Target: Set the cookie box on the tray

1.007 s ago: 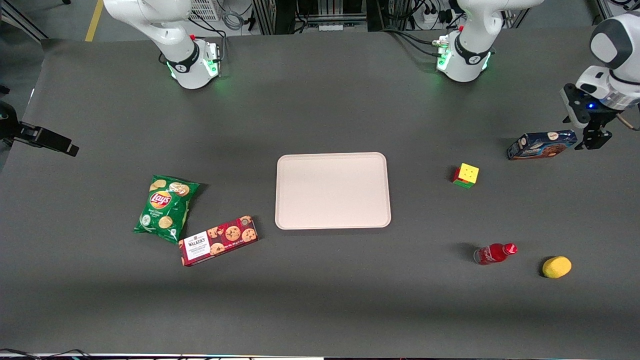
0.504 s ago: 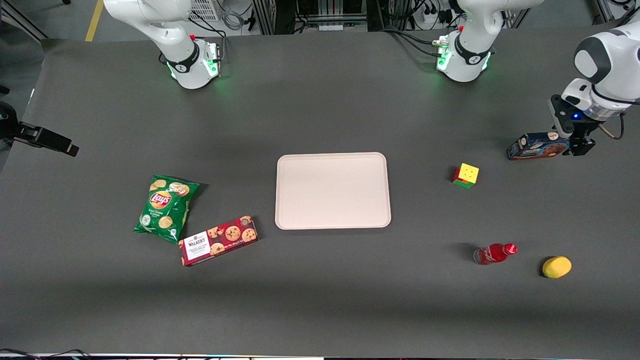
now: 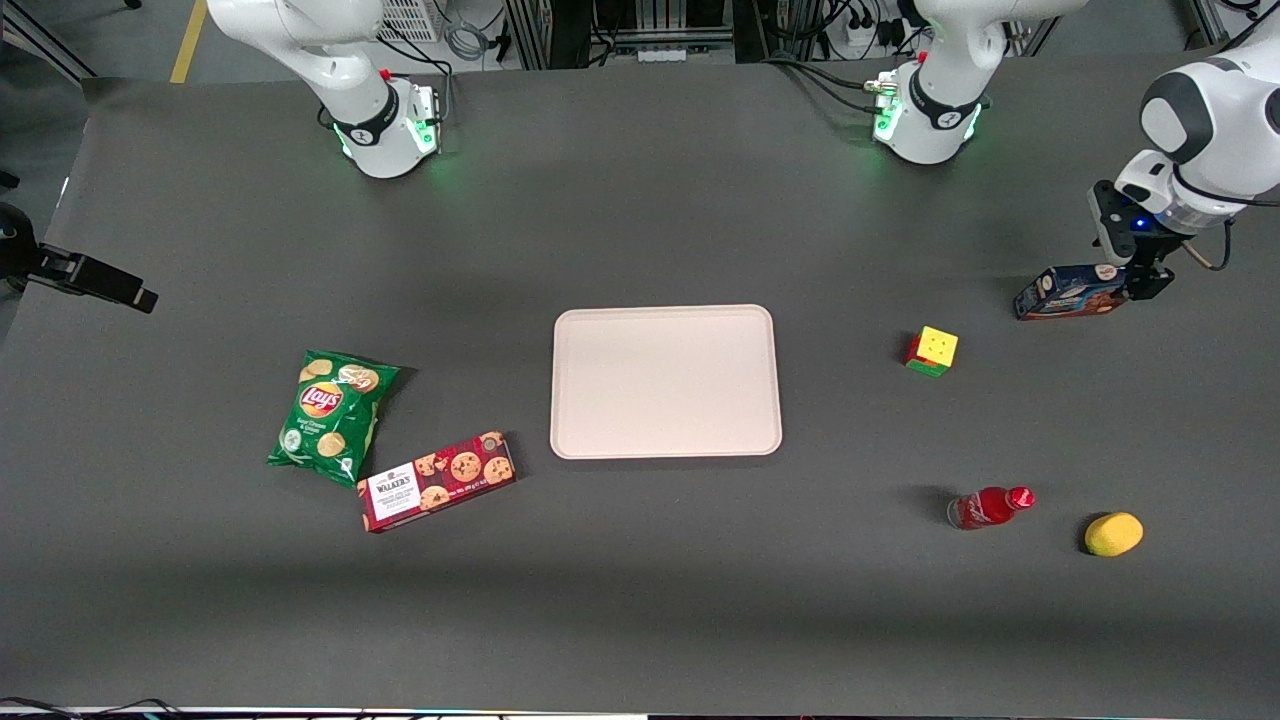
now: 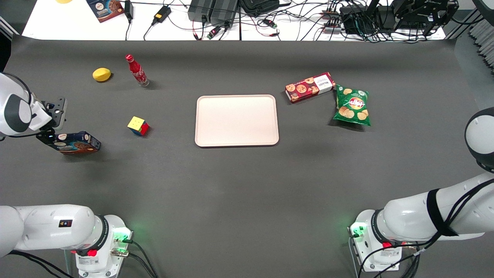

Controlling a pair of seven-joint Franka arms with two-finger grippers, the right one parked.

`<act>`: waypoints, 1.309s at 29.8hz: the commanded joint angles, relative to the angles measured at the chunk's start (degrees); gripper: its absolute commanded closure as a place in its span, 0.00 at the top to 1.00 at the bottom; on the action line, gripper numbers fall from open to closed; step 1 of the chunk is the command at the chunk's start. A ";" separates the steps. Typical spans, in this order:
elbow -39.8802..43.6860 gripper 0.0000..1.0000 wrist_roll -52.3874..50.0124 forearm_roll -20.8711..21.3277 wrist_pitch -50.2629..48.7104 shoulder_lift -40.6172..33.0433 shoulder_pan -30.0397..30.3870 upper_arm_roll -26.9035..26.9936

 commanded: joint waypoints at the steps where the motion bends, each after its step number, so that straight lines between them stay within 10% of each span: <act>1: -1.79 1.00 1.99 -0.59 0.88 -0.97 -0.39 0.77; 36: -4.51 1.00 2.07 -3.40 13.80 6.24 -0.47 0.77; 39: -4.51 0.88 1.99 -3.76 13.71 6.15 -0.47 0.77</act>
